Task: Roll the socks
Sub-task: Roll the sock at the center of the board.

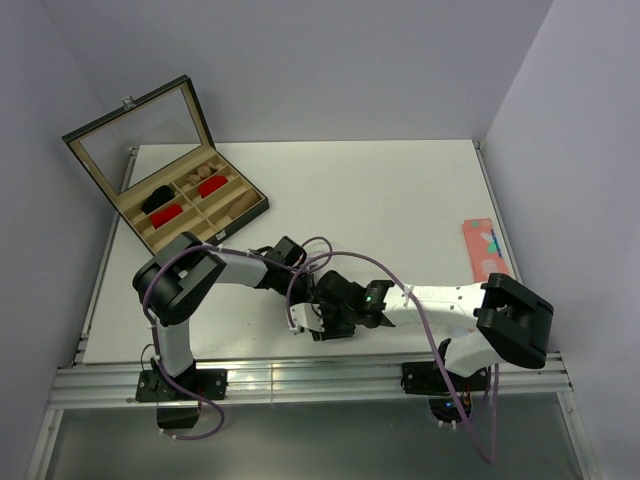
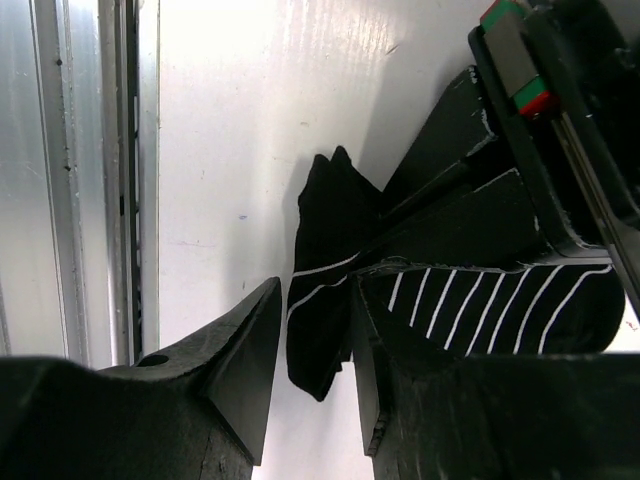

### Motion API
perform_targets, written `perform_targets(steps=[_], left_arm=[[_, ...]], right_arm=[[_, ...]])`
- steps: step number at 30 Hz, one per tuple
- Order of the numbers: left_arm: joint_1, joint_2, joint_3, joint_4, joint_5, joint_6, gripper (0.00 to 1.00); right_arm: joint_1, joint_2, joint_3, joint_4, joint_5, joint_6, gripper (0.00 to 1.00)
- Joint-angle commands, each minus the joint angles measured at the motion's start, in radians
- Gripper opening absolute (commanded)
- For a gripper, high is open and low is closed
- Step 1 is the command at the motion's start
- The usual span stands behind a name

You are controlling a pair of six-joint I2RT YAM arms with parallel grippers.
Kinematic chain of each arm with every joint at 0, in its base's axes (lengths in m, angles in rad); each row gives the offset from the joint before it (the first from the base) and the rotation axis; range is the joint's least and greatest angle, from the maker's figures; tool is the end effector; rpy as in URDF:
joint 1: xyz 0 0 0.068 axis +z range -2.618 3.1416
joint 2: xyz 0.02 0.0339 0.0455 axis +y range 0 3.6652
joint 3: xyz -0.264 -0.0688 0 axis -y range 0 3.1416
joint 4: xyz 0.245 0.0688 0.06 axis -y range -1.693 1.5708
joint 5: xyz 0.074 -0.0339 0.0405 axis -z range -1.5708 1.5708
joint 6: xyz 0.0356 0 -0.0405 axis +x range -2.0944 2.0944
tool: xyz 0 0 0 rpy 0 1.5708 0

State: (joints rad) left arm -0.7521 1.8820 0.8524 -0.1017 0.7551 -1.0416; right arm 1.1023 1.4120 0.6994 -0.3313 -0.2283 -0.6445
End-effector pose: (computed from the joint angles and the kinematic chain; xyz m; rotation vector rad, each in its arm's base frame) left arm 0.2177 -0.2371 0.0953 0.1471 -2.6057 1.0971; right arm 0.1091 0.2334 0.1655 -2.0785 1.6348 0.4569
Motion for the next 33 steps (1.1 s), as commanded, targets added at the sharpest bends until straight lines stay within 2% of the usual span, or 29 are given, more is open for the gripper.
perform_targets(steps=[1,7,11,15,17,23,28,33], left_arm=[[-0.007,0.049,-0.016,-0.067,-0.082,-0.009,0.00],[-0.007,0.054,-0.016,-0.046,-0.071,-0.018,0.00],[-0.009,0.043,-0.029,-0.020,-0.059,-0.043,0.00],[-0.009,0.028,-0.033,-0.001,-0.051,-0.061,0.00],[-0.012,0.026,-0.027,-0.009,-0.056,-0.055,0.00],[-0.018,0.016,-0.071,0.072,-0.051,-0.104,0.06],[-0.026,-0.020,-0.124,0.229,-0.091,-0.181,0.11],[-0.064,-0.053,-0.185,0.382,-0.160,-0.293,0.12]], right_arm=[[0.014,0.011,0.015,0.002,0.010,0.008,0.41],[0.014,0.022,0.011,0.028,0.040,0.022,0.41],[0.013,0.045,0.015,0.029,0.041,0.026,0.35],[0.011,0.045,0.022,0.014,0.040,0.025,0.34],[0.007,0.050,0.025,0.008,0.026,0.022,0.27],[-0.068,0.064,0.087,-0.089,-0.110,-0.001,0.18],[-0.211,0.097,0.160,-0.268,-0.304,-0.110,0.17],[-0.324,0.162,0.222,-0.412,-0.411,-0.225,0.17]])
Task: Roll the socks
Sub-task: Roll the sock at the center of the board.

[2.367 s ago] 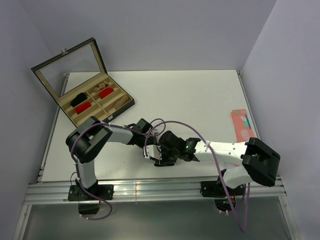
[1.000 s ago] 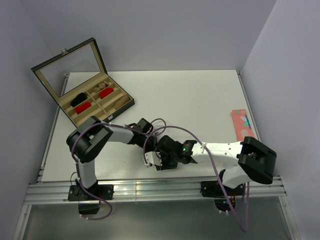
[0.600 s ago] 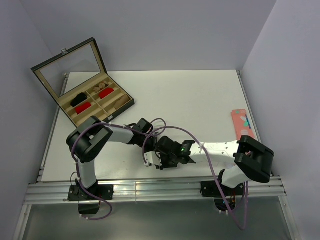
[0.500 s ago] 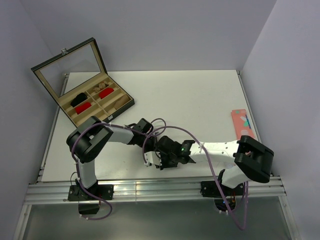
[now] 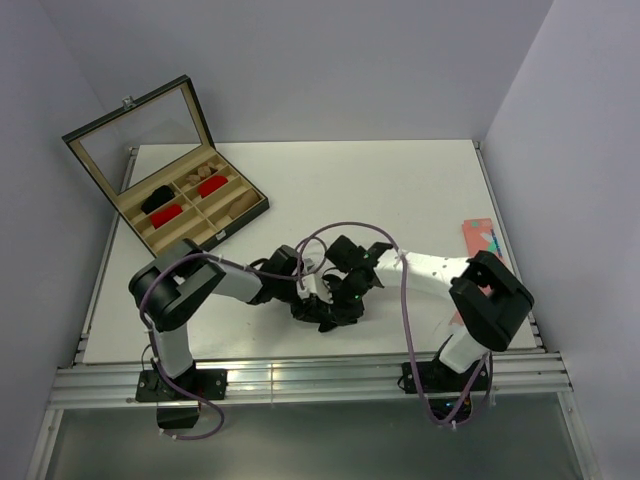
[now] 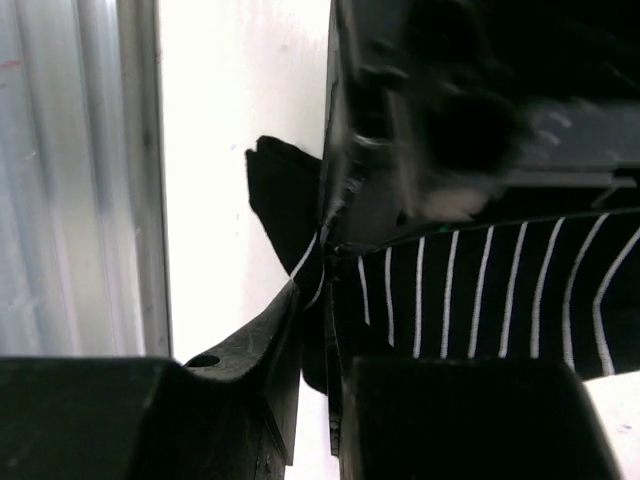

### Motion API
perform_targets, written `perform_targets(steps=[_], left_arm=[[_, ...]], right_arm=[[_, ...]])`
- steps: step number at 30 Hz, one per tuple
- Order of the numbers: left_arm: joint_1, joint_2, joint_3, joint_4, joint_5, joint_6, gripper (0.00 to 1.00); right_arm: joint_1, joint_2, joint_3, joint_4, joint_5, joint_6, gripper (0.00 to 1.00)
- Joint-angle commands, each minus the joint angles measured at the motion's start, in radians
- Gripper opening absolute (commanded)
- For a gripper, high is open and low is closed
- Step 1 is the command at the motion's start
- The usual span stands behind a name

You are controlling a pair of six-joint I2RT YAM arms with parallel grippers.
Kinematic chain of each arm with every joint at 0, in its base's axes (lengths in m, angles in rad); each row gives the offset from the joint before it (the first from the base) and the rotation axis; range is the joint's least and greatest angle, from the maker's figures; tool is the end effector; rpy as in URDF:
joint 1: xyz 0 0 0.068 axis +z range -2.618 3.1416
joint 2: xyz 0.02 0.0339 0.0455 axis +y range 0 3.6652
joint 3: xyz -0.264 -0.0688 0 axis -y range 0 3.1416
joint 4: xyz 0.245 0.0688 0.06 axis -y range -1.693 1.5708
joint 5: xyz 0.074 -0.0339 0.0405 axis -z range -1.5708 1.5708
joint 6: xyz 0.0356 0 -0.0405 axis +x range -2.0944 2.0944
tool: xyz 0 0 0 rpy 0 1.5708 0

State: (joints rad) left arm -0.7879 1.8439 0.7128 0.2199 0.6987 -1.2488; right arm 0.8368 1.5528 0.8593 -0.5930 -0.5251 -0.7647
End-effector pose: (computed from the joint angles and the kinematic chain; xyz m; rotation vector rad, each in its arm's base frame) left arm 0.2037 -0.2372 0.0915 0.2786 -2.6090 1.2564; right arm 0.1685 0.2135 0.1664 -2.0714 1.8597 0.7614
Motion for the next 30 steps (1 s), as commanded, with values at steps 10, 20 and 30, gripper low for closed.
perform_targets(steps=[10,20,30], left_arm=[[-0.122,-0.043,-0.153,0.338,-0.335,-0.250,0.10],[-0.195,-0.117,-0.230,0.420,-0.565,-0.245,0.08],[-0.266,-0.205,-0.294,0.447,-0.778,-0.154,0.17]], right_arm=[[-0.211,0.275,0.271,-0.461,-0.282,-0.280,0.19],[-0.286,0.454,0.418,-0.568,-0.297,-0.259,0.19],[-0.288,0.569,0.495,-0.633,-0.273,-0.228,0.19]])
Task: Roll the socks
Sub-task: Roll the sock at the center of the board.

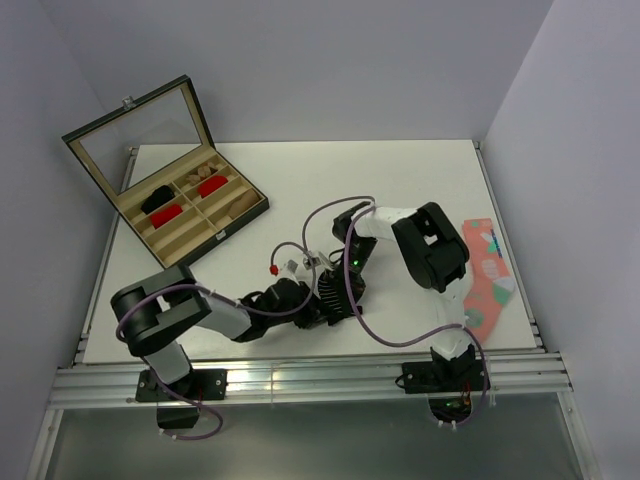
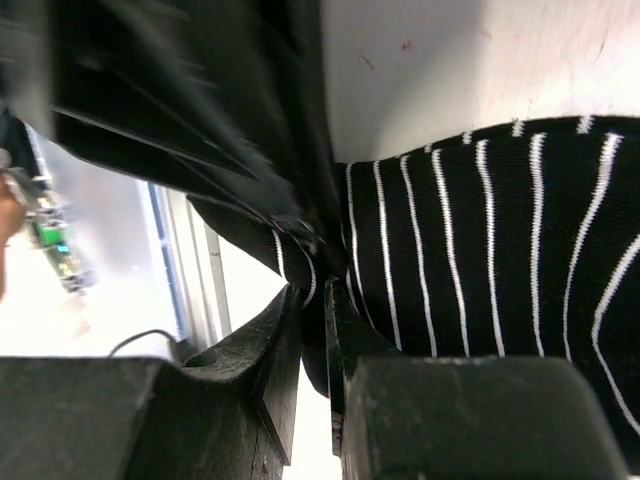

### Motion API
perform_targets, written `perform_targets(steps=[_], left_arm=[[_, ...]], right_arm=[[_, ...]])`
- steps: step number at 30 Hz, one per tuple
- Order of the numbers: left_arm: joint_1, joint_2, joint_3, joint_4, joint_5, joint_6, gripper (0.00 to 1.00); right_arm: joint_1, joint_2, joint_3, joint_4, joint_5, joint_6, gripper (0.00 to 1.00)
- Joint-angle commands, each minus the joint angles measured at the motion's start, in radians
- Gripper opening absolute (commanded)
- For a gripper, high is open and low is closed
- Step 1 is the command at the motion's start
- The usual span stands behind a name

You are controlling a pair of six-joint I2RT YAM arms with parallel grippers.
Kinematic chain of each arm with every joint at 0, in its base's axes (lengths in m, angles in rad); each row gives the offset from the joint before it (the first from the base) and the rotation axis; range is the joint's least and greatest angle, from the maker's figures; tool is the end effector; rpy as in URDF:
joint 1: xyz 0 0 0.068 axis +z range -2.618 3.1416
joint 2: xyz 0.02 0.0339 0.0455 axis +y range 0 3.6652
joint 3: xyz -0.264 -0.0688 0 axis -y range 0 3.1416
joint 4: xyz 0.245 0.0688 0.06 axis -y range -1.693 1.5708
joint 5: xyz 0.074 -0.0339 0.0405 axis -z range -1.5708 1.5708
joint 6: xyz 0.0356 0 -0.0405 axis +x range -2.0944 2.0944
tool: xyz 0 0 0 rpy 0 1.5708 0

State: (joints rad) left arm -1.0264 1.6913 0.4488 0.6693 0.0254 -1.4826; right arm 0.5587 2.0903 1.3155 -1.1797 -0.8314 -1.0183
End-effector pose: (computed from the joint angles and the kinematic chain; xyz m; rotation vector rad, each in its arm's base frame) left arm 0.1440 -0.2396 0.1036 -0.5571 2.4777 -1.3248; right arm 0.2671 0.1980 0.1233 1.7433 -2.0573 -1.2737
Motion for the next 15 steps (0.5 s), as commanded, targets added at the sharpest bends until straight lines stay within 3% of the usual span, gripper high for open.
perform_targets(steps=[1,11,15], left_arm=[[-0.032,-0.076,-0.032,-0.017,-0.122,0.097,0.18],[-0.171,-0.275,-0.041,-0.143,-0.444,0.312,0.23],[-0.234,-0.308,0.008,-0.198,-0.541,0.563,0.25]], right_arm=[[-0.010,0.037,0.041,-0.050,0.035,0.030,0.18],[-0.011,0.091,0.086,-0.057,0.057,0.081,0.18],[-0.011,0.131,0.120,-0.083,0.054,0.080,0.18]])
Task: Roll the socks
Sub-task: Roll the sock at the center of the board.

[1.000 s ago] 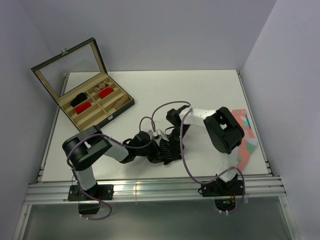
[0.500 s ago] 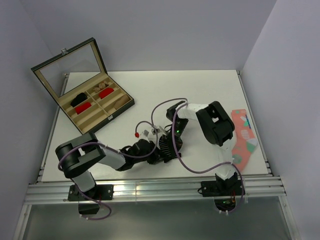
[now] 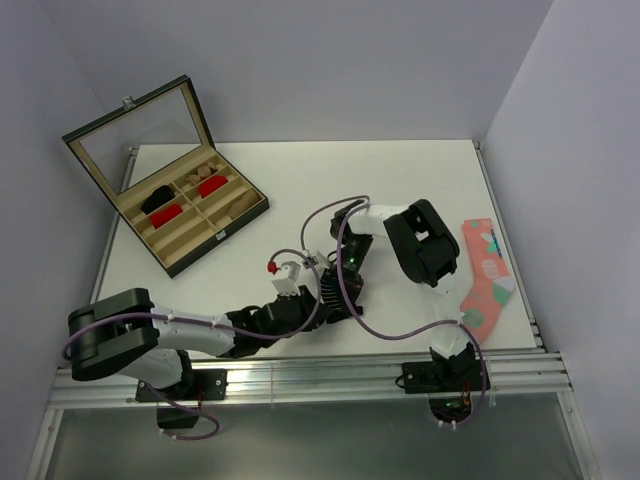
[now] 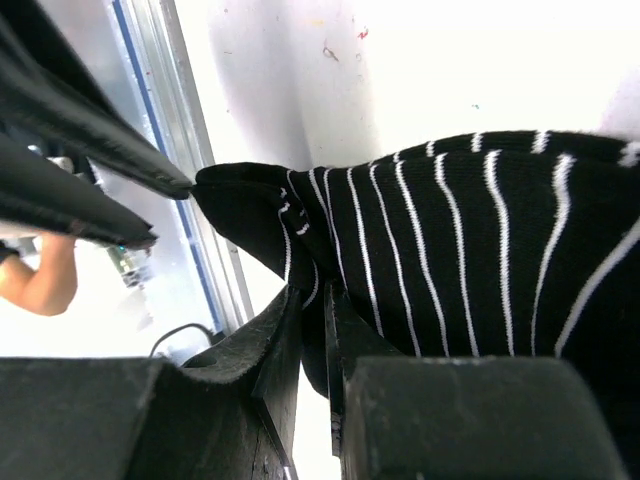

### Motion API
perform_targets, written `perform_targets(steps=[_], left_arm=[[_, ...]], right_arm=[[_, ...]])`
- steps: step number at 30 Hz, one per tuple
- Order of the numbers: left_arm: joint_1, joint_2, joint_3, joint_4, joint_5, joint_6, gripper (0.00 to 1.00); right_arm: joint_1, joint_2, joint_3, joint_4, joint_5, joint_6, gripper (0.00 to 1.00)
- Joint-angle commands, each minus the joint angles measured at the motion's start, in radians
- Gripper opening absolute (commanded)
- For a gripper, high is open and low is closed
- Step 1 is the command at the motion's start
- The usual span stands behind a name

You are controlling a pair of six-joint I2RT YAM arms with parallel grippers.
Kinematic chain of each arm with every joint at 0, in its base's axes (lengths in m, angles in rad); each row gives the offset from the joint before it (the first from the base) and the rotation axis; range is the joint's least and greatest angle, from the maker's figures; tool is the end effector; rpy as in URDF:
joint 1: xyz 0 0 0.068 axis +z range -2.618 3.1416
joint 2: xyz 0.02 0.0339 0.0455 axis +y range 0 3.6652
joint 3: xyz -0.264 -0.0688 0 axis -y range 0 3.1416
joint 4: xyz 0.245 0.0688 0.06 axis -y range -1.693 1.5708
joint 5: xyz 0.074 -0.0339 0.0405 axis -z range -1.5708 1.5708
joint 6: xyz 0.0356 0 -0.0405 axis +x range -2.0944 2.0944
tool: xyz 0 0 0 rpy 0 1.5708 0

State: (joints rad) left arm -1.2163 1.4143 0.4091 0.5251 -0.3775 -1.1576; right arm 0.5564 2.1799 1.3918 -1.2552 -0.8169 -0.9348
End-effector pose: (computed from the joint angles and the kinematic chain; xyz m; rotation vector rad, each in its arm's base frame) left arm 0.1011 -0.2353 0.1501 -0.1891 2.1927 -1.0735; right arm 0.2764 0.2024 0.1110 1.5529 -2.0780 -1.2136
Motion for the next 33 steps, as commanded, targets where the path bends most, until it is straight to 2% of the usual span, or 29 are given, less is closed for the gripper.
perform_targets(steps=[1,2,6,13,25,33], left_arm=[[-0.057,-0.029,0.054,-0.042,-0.141,0.281,0.27],[-0.067,-0.019,0.056,-0.004,-0.109,0.396,0.27],[-0.072,0.006,0.076,0.038,-0.046,0.574,0.29],[-0.055,0.078,0.125,0.065,0.110,0.751,0.34],[0.070,0.152,0.154,0.099,0.359,0.825,0.35],[0.100,0.210,0.165,0.135,0.469,0.817,0.35]], right_arm=[[-0.009,0.050,0.052,-0.022,0.036,-0.016,0.18],[-0.009,0.066,0.062,-0.047,0.035,-0.022,0.18],[-0.010,0.093,0.078,-0.078,0.036,-0.039,0.19],[-0.010,0.110,0.093,-0.084,0.039,-0.026,0.18],[-0.010,0.109,0.093,-0.081,0.042,-0.018,0.19],[-0.012,0.112,0.092,-0.073,0.045,-0.013,0.18]])
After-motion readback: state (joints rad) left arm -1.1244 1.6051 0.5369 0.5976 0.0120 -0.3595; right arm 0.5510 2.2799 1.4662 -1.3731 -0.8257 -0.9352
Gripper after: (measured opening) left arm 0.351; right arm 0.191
